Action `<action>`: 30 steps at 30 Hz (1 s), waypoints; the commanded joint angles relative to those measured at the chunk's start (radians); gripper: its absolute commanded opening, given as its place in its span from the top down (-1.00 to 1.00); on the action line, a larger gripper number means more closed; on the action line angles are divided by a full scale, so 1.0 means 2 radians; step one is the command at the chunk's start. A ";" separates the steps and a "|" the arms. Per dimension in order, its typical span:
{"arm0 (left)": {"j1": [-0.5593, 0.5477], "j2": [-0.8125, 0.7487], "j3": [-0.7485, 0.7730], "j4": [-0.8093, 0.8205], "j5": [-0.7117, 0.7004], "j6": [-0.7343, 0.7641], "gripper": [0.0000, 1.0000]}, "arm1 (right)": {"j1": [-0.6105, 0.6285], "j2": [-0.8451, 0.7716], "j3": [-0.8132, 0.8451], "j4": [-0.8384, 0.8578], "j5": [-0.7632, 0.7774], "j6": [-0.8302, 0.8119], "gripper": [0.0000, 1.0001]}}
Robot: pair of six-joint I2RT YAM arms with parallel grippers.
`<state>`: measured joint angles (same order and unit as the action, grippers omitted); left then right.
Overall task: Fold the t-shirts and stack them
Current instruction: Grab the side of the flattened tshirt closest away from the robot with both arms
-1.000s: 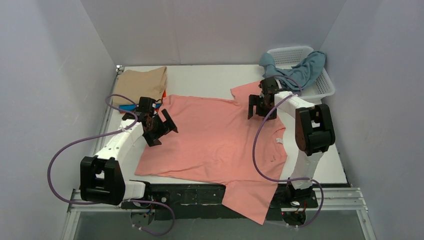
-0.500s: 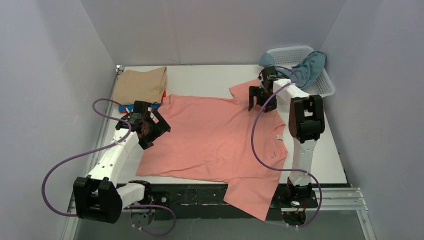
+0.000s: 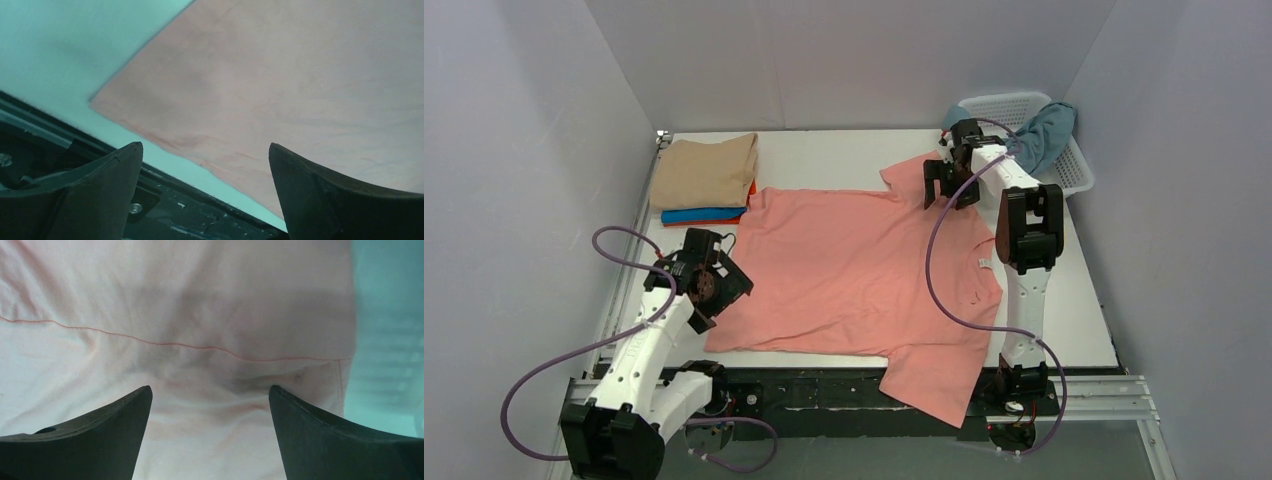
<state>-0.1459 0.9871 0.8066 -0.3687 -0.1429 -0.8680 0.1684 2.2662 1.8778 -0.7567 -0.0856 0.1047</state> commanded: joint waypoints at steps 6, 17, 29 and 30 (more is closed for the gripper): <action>0.023 -0.095 -0.111 -0.140 -0.069 -0.089 -0.96 | 0.007 -0.137 -0.039 0.009 0.010 -0.004 -0.90; 0.044 -0.036 -0.180 -0.046 -0.062 -0.131 -0.61 | 0.043 -0.343 -0.233 0.068 0.012 0.035 -0.89; 0.044 -0.044 -0.233 0.007 -0.049 -0.157 -0.08 | 0.047 -0.425 -0.297 0.060 0.013 0.065 -0.87; 0.044 -0.041 -0.238 0.014 -0.046 -0.159 -0.05 | 0.048 -0.432 -0.302 0.058 0.013 0.069 -0.87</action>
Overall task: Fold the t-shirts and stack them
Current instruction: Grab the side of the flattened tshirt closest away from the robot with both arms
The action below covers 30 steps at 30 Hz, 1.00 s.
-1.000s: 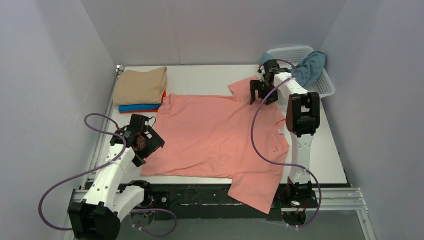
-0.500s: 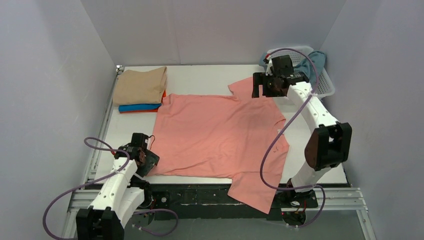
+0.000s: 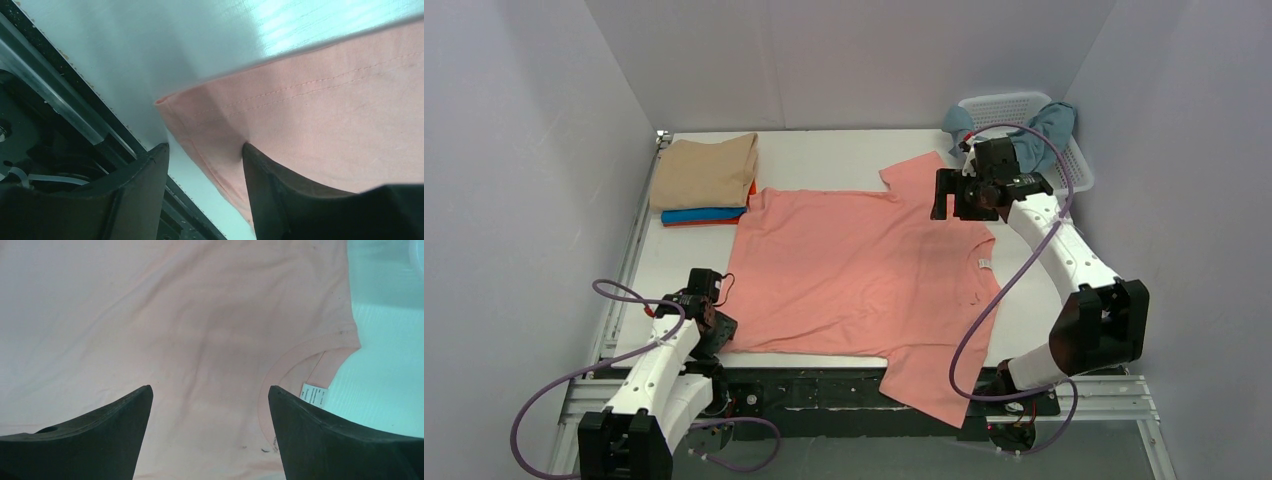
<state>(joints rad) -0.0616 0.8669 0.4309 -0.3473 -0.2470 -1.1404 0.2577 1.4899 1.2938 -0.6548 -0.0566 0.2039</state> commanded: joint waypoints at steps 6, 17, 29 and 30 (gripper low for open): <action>0.002 0.049 -0.054 0.023 0.014 -0.026 0.40 | 0.018 -0.095 -0.043 -0.019 0.010 0.042 -0.85; 0.002 0.048 -0.028 0.009 0.025 -0.019 1.00 | 0.215 -0.138 -0.136 -0.157 0.012 0.077 -0.74; 0.002 0.047 -0.041 0.024 0.041 -0.016 1.00 | 0.208 -0.116 -0.265 -0.076 0.023 0.212 -0.83; 0.002 0.049 -0.042 0.029 0.044 -0.016 1.00 | 0.194 -0.096 -0.256 -0.063 0.042 0.209 -0.84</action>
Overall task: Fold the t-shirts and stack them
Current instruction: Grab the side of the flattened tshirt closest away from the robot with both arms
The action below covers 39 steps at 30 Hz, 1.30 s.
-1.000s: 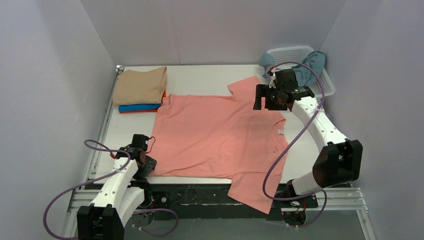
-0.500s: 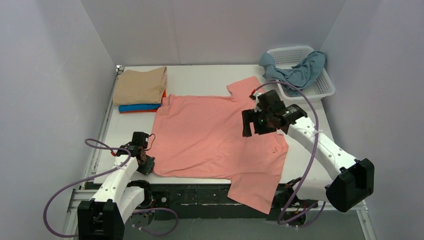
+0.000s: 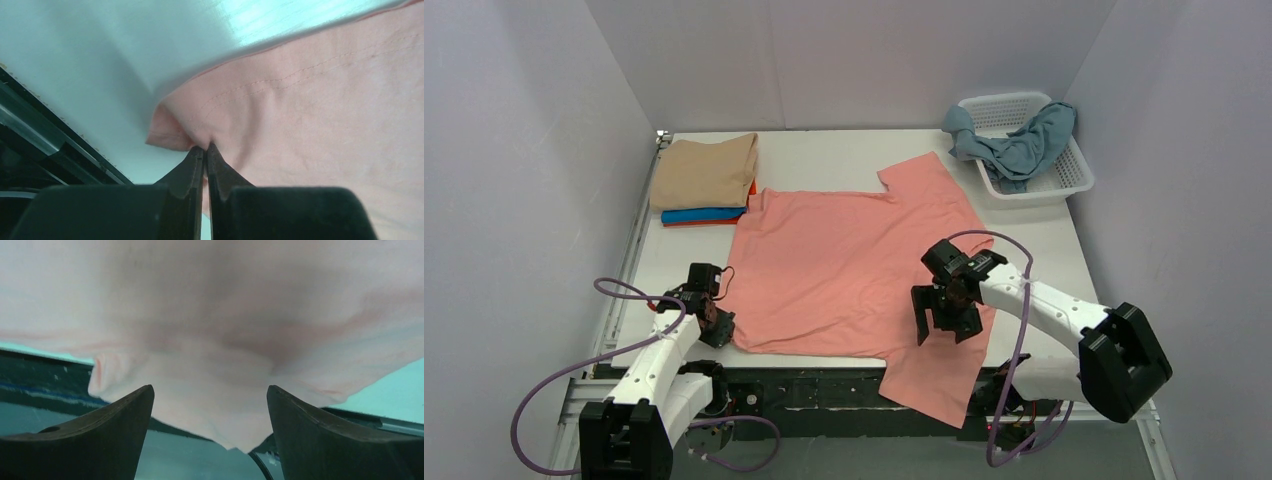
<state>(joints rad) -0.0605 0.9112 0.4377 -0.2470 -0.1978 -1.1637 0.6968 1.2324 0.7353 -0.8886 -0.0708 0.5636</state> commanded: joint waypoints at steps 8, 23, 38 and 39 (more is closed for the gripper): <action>0.002 0.045 -0.044 -0.014 0.025 -0.007 1.00 | -0.152 0.205 0.122 0.098 0.066 -0.011 -0.81; 0.002 0.037 -0.007 -0.057 0.012 -0.009 1.00 | -0.207 0.270 0.244 0.048 0.055 -0.087 -0.78; 0.002 -0.010 -0.004 -0.091 0.009 0.003 1.00 | 0.025 0.022 0.070 -0.098 0.032 0.055 -0.73; 0.002 -0.010 -0.003 -0.095 0.009 0.003 1.00 | 0.038 0.018 0.058 -0.091 0.015 0.074 -0.72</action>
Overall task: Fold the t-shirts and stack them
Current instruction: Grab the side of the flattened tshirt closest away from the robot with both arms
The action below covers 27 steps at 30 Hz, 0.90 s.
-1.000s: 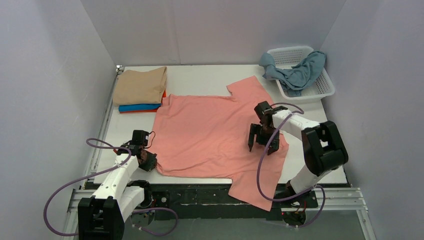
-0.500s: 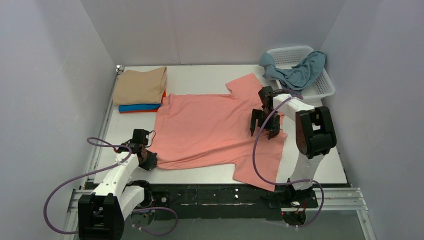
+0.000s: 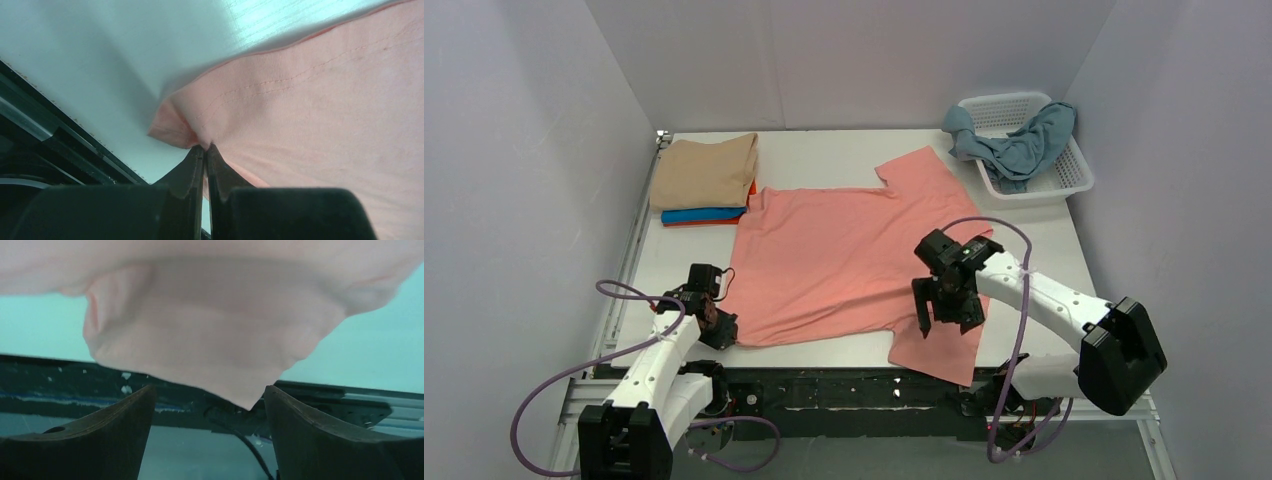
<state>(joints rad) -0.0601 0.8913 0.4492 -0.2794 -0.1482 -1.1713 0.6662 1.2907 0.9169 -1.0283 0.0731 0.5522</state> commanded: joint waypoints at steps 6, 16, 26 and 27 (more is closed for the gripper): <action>0.002 -0.003 -0.010 -0.078 -0.010 0.008 1.00 | 0.069 -0.029 -0.107 0.017 -0.079 0.143 -0.54; 0.001 -0.007 -0.009 -0.083 -0.009 0.010 1.00 | 0.067 0.075 -0.108 0.110 -0.062 0.174 -0.25; 0.002 -0.031 -0.004 -0.118 -0.017 0.011 1.00 | 0.066 0.055 -0.132 0.119 -0.089 0.188 0.95; 0.002 -0.038 0.000 -0.130 -0.020 0.012 1.00 | 0.066 0.043 -0.128 0.102 -0.088 0.186 0.97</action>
<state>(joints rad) -0.0601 0.8467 0.4492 -0.3347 -0.1471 -1.1606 0.7979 1.4265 0.6842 -0.8337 -0.1337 0.9016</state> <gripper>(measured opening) 0.020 0.081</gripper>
